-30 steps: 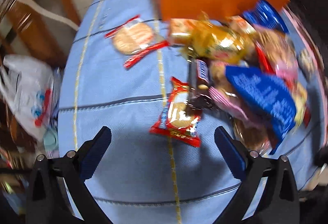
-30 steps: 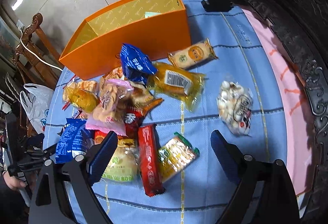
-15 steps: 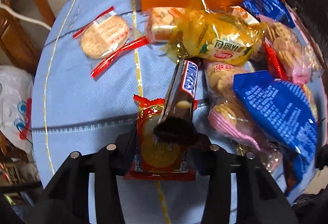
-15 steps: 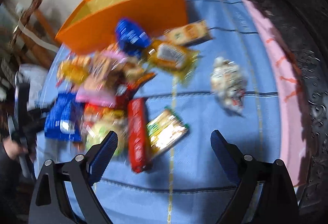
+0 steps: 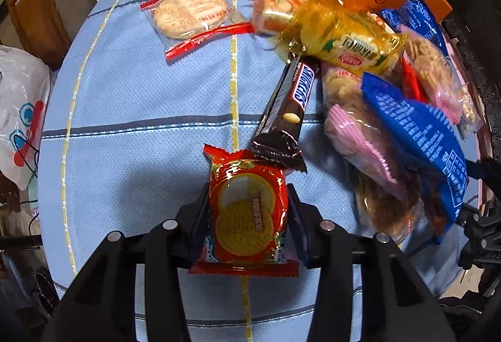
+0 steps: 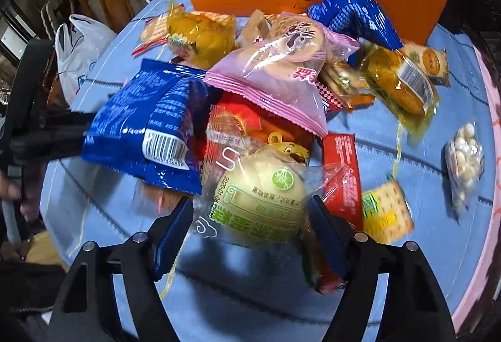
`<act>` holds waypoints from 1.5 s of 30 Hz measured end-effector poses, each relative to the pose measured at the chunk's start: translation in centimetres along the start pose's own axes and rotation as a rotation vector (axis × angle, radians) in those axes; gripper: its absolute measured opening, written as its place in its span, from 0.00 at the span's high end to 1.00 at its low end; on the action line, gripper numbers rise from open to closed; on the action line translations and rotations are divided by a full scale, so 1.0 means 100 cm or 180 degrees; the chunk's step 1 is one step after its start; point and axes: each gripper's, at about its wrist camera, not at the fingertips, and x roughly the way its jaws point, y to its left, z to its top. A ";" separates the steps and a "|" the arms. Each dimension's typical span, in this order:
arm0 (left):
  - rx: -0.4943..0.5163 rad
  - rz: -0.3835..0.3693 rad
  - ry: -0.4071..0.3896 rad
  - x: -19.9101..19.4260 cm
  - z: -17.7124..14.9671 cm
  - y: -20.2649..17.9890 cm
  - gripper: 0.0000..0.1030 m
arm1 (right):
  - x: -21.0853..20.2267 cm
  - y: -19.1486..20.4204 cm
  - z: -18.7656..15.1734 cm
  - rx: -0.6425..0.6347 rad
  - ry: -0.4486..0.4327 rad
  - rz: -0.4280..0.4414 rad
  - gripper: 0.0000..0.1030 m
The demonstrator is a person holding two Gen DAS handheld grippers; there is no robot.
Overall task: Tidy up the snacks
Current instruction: 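Grasp the red biscuit pack with left tool while right tool grasps the green-printed bread bag, then lower both packs into the orange box and open both tools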
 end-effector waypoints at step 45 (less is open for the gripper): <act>0.0100 0.0090 -0.0707 -0.086 0.263 -0.093 0.15 | -0.093 -0.107 0.221 0.0512 -0.1238 -0.0151 0.41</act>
